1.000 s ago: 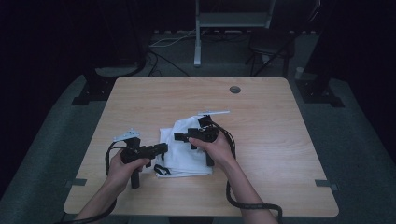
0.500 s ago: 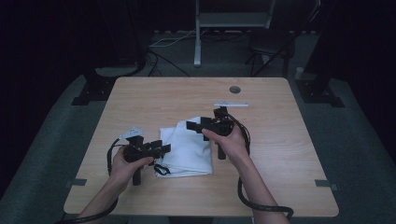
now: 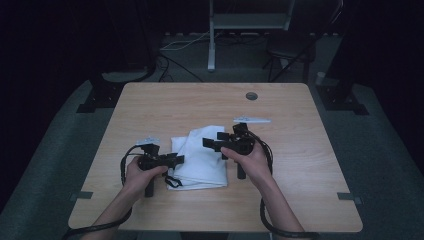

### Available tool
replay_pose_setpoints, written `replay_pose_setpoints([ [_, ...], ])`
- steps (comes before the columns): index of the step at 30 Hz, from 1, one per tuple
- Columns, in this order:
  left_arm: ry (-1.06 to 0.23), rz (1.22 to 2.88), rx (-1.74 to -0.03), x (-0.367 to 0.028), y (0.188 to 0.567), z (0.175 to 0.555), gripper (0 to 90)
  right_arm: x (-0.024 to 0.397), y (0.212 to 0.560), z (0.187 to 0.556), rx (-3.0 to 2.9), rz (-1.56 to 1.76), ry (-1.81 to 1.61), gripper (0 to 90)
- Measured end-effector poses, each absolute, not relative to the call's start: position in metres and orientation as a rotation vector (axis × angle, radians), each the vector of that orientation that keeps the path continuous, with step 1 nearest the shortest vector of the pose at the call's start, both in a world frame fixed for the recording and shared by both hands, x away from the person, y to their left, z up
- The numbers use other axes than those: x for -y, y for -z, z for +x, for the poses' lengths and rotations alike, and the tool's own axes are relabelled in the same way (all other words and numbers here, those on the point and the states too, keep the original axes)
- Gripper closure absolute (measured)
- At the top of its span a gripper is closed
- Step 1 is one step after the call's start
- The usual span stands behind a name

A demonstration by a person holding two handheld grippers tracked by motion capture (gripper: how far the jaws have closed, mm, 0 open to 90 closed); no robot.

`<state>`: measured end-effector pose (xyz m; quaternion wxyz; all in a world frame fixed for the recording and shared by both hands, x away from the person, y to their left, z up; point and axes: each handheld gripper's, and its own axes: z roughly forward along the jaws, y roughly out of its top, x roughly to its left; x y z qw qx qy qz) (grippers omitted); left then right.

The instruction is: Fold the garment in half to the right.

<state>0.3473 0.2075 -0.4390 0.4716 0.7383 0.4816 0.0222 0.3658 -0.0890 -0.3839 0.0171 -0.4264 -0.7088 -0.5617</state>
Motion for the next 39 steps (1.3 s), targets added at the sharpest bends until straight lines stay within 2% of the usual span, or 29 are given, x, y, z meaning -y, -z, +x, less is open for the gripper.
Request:
replay_pose_setpoints([
  [5,-0.057,1.795,-1.150,-0.210,0.433,0.345,79.9,0.090,0.385,0.361,2.212,-1.309,1.754,21.0],
  [7,-0.059,1.791,-1.146,-0.210,0.432,0.344,81.4,0.092,0.385,0.360,2.210,-1.309,1.757,20.9],
  [9,-0.054,1.799,-1.142,-0.210,0.433,0.344,81.4,0.093,0.386,0.360,2.211,-1.310,1.759,20.9],
  [13,-0.025,1.803,-1.162,-0.209,0.437,0.347,67.3,0.095,0.388,0.359,2.212,-1.309,1.756,20.9],
  [15,-0.020,1.814,-1.154,-0.207,0.439,0.347,65.2,0.096,0.389,0.358,2.209,-1.312,1.754,20.9],
  [18,-0.014,1.810,-1.139,-0.206,0.439,0.347,79.3,0.097,0.391,0.358,2.211,-1.315,1.749,20.9],
  [21,-0.013,1.799,-1.132,-0.207,0.438,0.345,83.9,0.097,0.393,0.357,2.213,-1.317,1.746,20.8],
  [33,-0.023,1.710,-1.097,-0.217,0.404,0.313,84.4,0.100,0.396,0.355,2.222,-1.305,1.740,20.5],
  [36,-0.052,1.727,-1.125,-0.222,0.406,0.308,84.2,0.096,0.398,0.353,2.231,-1.284,1.719,20.5],
  [39,-0.028,1.764,-1.177,-0.227,0.422,0.307,84.1,0.092,0.403,0.352,2.249,-1.260,1.688,20.5],
])
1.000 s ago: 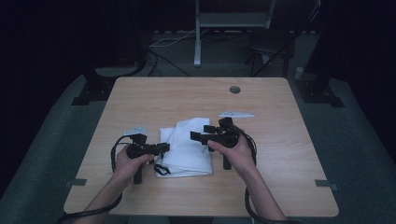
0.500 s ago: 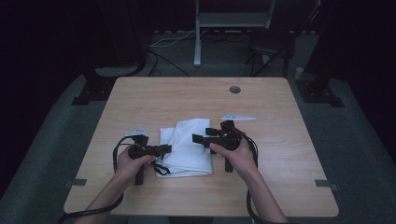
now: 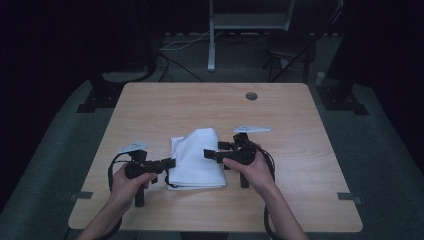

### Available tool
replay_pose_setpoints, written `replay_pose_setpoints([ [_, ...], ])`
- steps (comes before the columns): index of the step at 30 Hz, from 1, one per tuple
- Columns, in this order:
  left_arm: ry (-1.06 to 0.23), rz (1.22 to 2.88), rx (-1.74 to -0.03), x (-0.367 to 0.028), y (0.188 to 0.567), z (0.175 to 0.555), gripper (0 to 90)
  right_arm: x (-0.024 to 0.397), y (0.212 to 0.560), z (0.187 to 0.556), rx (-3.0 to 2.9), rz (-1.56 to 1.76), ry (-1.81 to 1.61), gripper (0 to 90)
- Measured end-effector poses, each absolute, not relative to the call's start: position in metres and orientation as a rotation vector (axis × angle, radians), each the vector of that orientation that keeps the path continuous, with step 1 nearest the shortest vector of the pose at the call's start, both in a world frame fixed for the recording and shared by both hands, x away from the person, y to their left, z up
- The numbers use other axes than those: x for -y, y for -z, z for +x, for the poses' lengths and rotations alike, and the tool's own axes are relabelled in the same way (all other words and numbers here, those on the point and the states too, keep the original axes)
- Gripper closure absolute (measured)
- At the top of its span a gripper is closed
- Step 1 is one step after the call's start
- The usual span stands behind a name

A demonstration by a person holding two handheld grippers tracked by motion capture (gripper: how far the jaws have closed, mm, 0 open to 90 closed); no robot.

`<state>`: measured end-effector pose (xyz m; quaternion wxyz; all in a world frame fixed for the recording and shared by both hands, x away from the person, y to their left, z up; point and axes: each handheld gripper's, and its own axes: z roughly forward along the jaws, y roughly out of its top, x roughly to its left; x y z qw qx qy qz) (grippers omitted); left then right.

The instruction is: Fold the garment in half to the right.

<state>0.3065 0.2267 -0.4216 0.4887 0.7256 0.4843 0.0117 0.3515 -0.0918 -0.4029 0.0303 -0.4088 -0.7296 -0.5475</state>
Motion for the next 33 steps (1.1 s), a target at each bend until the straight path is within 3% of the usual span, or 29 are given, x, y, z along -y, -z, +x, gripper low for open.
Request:
replay_pose_setpoints([
  [4,-0.005,1.781,-1.161,-0.226,0.432,0.302,82.5,0.088,0.410,0.351,2.272,-1.251,1.641,20.4],
  [11,0.050,1.712,-1.188,-0.226,0.427,0.327,54.3,0.082,0.409,0.351,2.274,-1.241,1.631,20.4],
  [16,0.042,1.630,-1.247,-0.234,0.425,0.352,44.3,0.082,0.406,0.351,2.282,-1.229,1.638,20.4],
  [27,0.074,1.611,-1.341,-0.230,0.433,0.390,43.8,0.086,0.406,0.351,2.274,-1.236,1.642,20.4],
  [33,0.061,1.646,-1.303,-0.220,0.432,0.391,55.0,0.089,0.405,0.350,2.270,-1.243,1.647,20.4],
])
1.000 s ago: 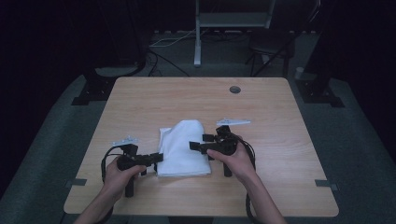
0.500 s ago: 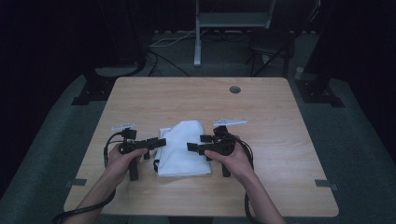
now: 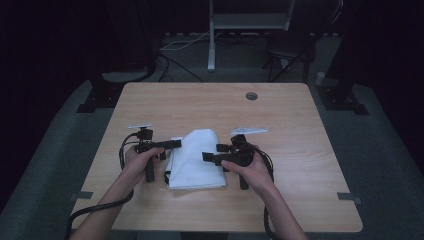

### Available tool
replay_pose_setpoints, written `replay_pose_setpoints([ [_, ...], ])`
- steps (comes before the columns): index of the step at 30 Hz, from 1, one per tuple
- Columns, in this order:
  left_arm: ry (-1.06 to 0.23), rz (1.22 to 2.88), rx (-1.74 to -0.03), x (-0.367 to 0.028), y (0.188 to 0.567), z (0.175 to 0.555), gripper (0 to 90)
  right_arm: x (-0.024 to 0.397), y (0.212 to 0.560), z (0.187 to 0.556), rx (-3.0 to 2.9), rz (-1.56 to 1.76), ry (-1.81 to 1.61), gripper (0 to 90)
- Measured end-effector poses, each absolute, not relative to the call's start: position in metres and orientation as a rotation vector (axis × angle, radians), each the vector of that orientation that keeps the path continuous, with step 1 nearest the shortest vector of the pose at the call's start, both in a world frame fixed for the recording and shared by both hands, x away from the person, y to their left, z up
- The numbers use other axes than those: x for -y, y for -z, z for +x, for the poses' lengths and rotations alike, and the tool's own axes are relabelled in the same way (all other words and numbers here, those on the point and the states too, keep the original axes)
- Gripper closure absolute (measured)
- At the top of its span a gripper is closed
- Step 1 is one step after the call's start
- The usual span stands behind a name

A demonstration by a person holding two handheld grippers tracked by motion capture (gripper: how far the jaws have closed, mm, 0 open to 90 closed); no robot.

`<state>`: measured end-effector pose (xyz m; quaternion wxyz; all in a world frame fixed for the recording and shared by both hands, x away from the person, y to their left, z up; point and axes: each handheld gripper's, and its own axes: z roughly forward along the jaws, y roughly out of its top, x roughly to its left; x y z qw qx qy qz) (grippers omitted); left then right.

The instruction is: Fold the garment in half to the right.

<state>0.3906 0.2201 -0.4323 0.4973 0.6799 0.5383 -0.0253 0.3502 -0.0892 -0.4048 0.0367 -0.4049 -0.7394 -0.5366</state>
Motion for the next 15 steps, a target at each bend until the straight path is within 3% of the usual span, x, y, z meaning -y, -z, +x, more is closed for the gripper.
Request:
replay_pose_setpoints([
  [4,0.054,1.668,-1.294,-0.214,0.430,0.390,55.2,0.091,0.404,0.350,2.274,-1.246,1.646,20.4],
  [15,0.061,1.725,-1.296,-0.205,0.436,0.394,69.5,0.092,0.407,0.349,2.262,-1.249,1.653,20.4],
])
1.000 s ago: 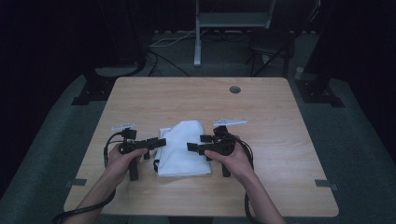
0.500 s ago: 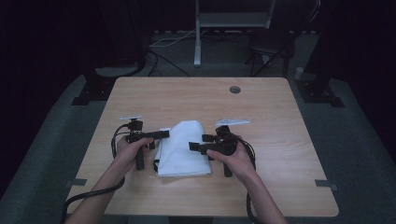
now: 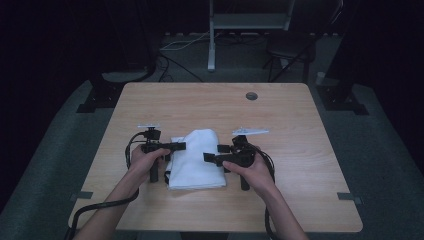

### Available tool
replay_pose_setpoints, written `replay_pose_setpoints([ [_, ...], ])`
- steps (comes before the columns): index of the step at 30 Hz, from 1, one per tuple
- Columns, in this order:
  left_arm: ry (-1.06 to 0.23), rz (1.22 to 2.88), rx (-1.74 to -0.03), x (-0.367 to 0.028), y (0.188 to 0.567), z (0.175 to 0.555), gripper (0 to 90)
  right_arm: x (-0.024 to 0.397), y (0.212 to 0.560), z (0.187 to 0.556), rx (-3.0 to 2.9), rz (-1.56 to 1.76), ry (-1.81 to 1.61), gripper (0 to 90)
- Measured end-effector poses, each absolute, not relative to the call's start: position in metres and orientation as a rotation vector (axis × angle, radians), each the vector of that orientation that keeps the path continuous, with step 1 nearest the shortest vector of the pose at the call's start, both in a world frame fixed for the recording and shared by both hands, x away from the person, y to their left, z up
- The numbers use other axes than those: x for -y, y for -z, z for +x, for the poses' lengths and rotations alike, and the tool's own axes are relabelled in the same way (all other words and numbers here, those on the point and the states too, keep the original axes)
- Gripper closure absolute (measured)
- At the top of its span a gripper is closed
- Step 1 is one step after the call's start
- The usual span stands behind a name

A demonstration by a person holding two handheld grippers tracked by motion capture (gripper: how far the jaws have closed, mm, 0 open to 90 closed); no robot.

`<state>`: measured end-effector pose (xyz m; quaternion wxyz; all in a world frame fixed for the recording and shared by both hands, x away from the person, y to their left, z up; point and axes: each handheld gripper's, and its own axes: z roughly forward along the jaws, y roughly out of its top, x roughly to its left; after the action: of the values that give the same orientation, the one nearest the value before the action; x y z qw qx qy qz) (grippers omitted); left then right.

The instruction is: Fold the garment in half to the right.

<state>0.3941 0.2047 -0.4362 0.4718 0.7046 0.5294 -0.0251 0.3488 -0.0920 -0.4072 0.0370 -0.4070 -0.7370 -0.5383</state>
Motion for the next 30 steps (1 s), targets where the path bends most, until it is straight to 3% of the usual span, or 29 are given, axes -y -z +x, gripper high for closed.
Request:
replay_pose_setpoints([
  [10,0.023,1.724,-1.286,-0.202,0.434,0.392,78.4,0.096,0.416,0.348,2.259,-1.266,1.639,20.4],
  [30,-0.154,1.659,-1.212,-0.202,0.405,0.376,81.0,0.103,0.418,0.348,2.241,-1.285,1.664,20.3],
])
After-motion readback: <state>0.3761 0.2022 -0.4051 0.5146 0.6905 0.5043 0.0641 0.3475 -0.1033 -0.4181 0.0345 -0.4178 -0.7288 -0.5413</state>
